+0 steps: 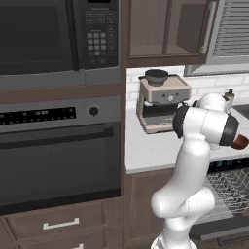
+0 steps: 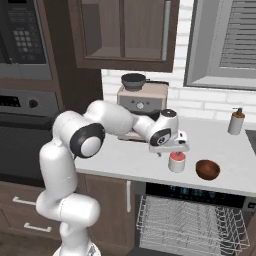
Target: Pick up the cup and bowl from the counter, place them in the dishwasher, and close the dishwasher door.
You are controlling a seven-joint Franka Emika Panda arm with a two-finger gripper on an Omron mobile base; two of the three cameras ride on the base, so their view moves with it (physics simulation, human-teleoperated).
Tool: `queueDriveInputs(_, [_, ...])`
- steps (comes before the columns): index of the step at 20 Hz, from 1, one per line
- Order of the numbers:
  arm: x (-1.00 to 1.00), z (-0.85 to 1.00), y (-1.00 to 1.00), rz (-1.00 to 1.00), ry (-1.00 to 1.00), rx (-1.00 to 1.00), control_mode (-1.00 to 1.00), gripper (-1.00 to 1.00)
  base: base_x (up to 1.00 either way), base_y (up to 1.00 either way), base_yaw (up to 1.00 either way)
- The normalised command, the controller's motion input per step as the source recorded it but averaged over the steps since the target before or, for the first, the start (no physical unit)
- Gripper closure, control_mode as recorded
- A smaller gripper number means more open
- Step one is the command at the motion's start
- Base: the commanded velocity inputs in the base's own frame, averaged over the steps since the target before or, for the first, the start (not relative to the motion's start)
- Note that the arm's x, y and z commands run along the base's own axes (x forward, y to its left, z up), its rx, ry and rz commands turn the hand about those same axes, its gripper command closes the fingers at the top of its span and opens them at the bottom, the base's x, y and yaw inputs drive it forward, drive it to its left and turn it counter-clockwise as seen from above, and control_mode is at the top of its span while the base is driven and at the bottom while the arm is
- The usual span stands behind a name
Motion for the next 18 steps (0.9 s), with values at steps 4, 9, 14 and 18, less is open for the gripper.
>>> queueDriveInputs(4, [0.31,0.00,-0.25,0.00,0.01,0.03,-1.00,-1.00,0.00,0.00,0.00])
queueDriveInputs(9, [0.22,-0.02,-0.20,0.00,0.01,0.02,-1.00,-1.00,0.00,0.00,0.00])
queueDriveInputs(14, [-0.43,-0.16,0.00,0.00,0.00,0.00,-1.00,-1.00,0.00,0.00,0.00])
queueDriveInputs(18, [-0.83,-0.25,0.00,0.00,0.01,-0.07,-1.00,-1.00,0.00,0.00,0.00])
